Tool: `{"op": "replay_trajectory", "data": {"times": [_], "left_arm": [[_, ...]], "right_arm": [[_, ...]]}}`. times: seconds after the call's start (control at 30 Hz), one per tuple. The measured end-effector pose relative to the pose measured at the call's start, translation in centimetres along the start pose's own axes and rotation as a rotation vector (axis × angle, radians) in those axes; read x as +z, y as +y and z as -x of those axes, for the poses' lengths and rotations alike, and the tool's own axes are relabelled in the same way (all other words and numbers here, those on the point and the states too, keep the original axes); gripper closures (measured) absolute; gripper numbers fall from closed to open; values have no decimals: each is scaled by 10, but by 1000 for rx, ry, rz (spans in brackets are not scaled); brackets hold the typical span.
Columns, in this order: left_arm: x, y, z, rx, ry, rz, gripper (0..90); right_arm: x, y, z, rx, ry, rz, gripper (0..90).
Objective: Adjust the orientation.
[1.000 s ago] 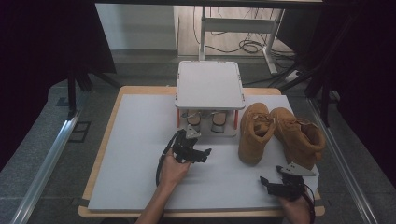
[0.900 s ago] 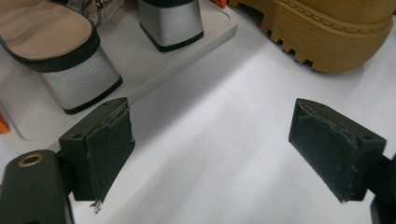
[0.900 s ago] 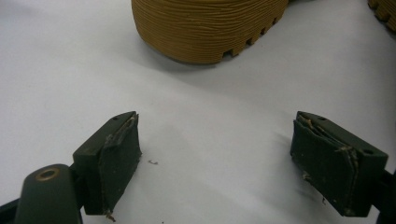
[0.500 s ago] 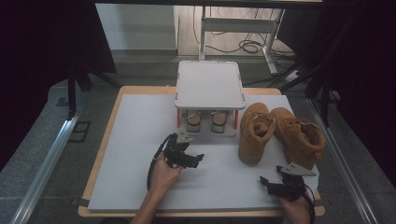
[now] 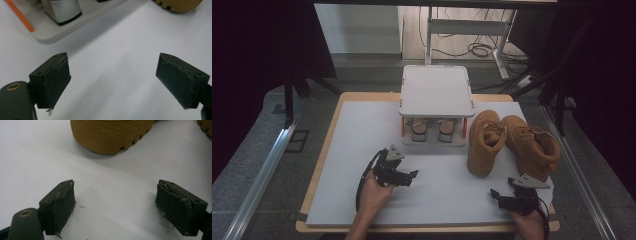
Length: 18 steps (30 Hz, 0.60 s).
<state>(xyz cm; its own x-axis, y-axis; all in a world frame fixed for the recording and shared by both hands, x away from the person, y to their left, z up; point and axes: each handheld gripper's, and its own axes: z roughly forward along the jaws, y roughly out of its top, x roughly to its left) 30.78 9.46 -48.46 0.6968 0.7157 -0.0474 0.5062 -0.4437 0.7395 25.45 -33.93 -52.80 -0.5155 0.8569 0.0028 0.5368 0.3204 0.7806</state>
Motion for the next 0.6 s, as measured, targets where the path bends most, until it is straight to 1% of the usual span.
{"op": "replay_trajectory", "data": {"times": [0.03, 0.07, 0.17, 0.3, 0.47, 0.53, 0.6], "left_arm": [[-1, -3, -1, -4, 0, -4, 116], [-1, -3, -1, -4, 0, -4, 116], [-3, -14, -3, -20, 3, -11, 116], [-4, -25, -5, -27, 23, -30, 116], [-2, -34, -6, -13, 53, -69, 116], [-1, -38, -6, -13, 66, -78, 116], [1, -41, -7, -16, 68, -87, 116]], "right_arm": [[0, 0, 0, 0, 0, 0, 156], [0, 0, 0, 0, 0, 0, 156], [0, 0, 0, 0, 0, 0, 156], [0, 0, 0, 1, 0, -1, 156], [0, 0, 0, 2, 0, -3, 156], [0, 0, 0, 0, 0, -3, 156], [0, 0, 0, 2, 0, -4, 156]]}}
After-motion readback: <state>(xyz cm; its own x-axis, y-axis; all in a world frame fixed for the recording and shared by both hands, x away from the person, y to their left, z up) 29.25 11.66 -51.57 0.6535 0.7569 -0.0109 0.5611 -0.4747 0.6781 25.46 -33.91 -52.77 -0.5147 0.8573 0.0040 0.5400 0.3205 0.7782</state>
